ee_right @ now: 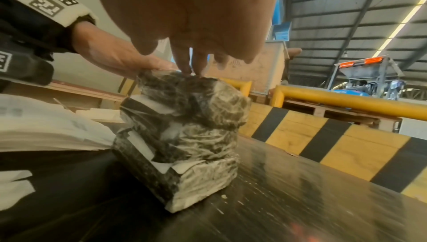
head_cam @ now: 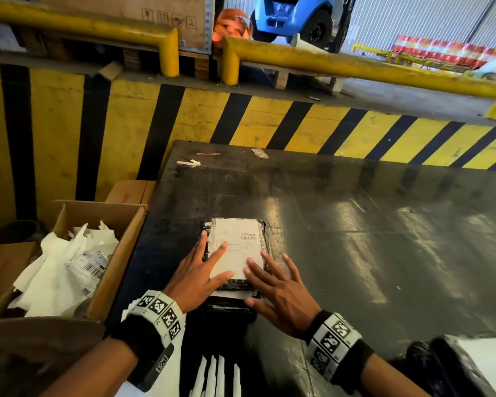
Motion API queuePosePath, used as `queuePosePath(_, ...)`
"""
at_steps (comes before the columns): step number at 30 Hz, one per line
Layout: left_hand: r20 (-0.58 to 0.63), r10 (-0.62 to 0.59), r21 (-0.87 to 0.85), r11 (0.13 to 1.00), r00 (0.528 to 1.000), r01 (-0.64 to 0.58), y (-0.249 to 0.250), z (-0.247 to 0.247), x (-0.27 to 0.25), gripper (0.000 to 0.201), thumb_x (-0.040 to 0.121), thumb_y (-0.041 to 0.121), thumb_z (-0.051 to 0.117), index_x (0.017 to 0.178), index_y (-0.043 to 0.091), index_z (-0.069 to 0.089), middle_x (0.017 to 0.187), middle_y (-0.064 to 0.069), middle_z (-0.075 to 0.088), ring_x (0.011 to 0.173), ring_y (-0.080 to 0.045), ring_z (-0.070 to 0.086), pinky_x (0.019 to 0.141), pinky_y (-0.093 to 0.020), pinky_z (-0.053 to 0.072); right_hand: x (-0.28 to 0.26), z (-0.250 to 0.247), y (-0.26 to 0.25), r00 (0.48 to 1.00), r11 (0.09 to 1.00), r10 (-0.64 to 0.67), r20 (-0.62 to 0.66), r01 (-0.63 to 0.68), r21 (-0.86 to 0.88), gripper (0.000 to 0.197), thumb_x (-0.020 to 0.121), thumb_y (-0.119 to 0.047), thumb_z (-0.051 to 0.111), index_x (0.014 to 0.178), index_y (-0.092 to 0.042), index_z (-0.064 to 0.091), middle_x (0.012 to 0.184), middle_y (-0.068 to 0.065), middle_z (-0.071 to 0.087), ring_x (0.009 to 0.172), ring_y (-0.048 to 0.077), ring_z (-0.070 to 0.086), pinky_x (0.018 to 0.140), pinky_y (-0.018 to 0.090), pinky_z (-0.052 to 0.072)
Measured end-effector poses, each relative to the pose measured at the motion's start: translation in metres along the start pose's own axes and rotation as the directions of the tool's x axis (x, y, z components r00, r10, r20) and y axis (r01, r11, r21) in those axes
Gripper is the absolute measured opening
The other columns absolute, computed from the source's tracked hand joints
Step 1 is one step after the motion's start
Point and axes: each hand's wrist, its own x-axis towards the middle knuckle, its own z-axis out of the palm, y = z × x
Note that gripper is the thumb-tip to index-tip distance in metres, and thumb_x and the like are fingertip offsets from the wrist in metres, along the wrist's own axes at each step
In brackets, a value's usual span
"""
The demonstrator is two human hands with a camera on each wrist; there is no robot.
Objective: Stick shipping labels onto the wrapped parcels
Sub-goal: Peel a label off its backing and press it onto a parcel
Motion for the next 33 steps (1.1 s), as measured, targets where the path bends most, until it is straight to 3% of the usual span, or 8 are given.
queuePosePath(6,0.018,0.019,0.027,0.999,1.000,-0.020,0.000,-0.003,-0.003,0.104,0.055,0.092,-0.003,0.146,0.041,-0.001,0.155,-0.001,-0.025,0.145,-0.024,-0.006,0.118,-0.045,0.008,-0.010,-0.001,0.011,0.995,0.986,-0.099,0.008,0.099,-0.135,0.055,0.094,-0.055,0.025,0.137,-0.025,0.043,0.148,-0.006,0.038,0.139,0.022,0.029,0.106,0.050,0.017)
queuePosePath(10,-0.017,0.033,0.257,0.966,0.999,-0.027,0.003,-0.005,-0.002,0.101,0.059,0.084,-0.022,0.146,0.037,-0.004,0.153,-0.009,-0.024,0.141,-0.025,-0.025,0.114,-0.042,-0.014,-0.009,-0.013,0.032,0.995,0.997,0.026,-0.094,-0.020,0.069,0.053,0.098,-0.051,0.017,0.121,-0.028,0.058,0.133,-0.009,0.057,0.133,0.020,0.042,0.110,0.041,0.013)
queuePosePath(12,-0.054,0.136,0.420,0.902,0.989,-0.101,0.013,-0.008,-0.005,0.079,0.083,0.069,-0.006,0.146,0.031,0.023,0.157,-0.011,0.003,0.143,-0.028,-0.010,0.114,-0.048,-0.003,0.009,-0.017,0.034,0.980,0.974,0.147,-0.134,-0.120,0.191,0.056,0.098,-0.048,0.014,0.119,-0.026,0.061,0.130,-0.007,0.059,0.133,0.019,0.042,0.111,0.032,0.011)
queuePosePath(14,-0.005,0.231,0.507,0.839,0.973,-0.196,0.024,-0.005,-0.010,0.052,0.091,0.045,0.023,0.131,0.026,0.051,0.145,-0.007,0.043,0.140,-0.030,0.024,0.109,-0.053,0.023,0.032,-0.017,0.028,0.974,0.954,0.210,-0.088,-0.184,0.238,0.059,0.093,-0.044,0.012,0.132,-0.023,0.050,0.143,-0.003,0.047,0.139,0.020,0.032,0.113,0.035,0.013)
queuePosePath(16,0.011,0.313,0.543,0.796,0.950,-0.268,0.027,0.002,-0.017,0.045,0.089,0.036,0.032,0.128,0.023,0.051,0.136,0.001,0.054,0.137,-0.027,0.034,0.105,-0.055,0.032,0.052,-0.010,0.018,0.968,0.927,0.249,0.039,-0.250,0.281,0.063,0.087,-0.040,0.010,0.144,-0.022,0.031,0.154,-0.002,0.027,0.144,0.020,0.017,0.114,0.040,0.012)
queuePosePath(22,-0.024,0.316,0.635,0.738,0.948,-0.230,-0.010,-0.010,-0.054,0.048,0.089,0.036,0.034,0.134,0.025,0.047,0.142,0.008,0.046,0.136,-0.028,0.035,0.100,-0.059,0.018,0.062,0.017,0.015,0.945,0.895,0.320,0.073,-0.327,0.303,0.082,0.073,-0.052,-0.009,0.147,-0.031,0.018,0.158,-0.008,0.010,0.146,0.014,0.003,0.117,0.040,0.009)
queuePosePath(28,-0.112,0.345,0.452,0.853,0.932,-0.262,-0.012,-0.028,-0.052,0.044,0.093,0.046,0.034,0.126,0.028,0.056,0.138,0.015,0.050,0.141,-0.014,0.023,0.113,-0.045,-0.002,0.062,0.013,0.014,0.949,0.889,0.303,0.090,-0.316,0.333,0.079,0.075,-0.052,-0.005,0.147,-0.031,0.019,0.158,-0.008,0.010,0.146,0.017,0.003,0.116,0.039,0.009)
queuePosePath(33,0.043,0.326,0.416,0.854,0.944,-0.314,0.034,-0.029,-0.007,0.088,0.078,0.067,-0.004,0.144,0.022,0.032,0.153,0.011,0.027,0.143,-0.009,-0.008,0.112,-0.040,-0.016,0.061,0.014,0.011,0.948,0.873,0.314,0.053,-0.310,0.377,0.077,0.077,-0.052,-0.002,0.145,-0.030,0.025,0.156,-0.008,0.017,0.146,0.017,0.007,0.116,0.039,0.013)
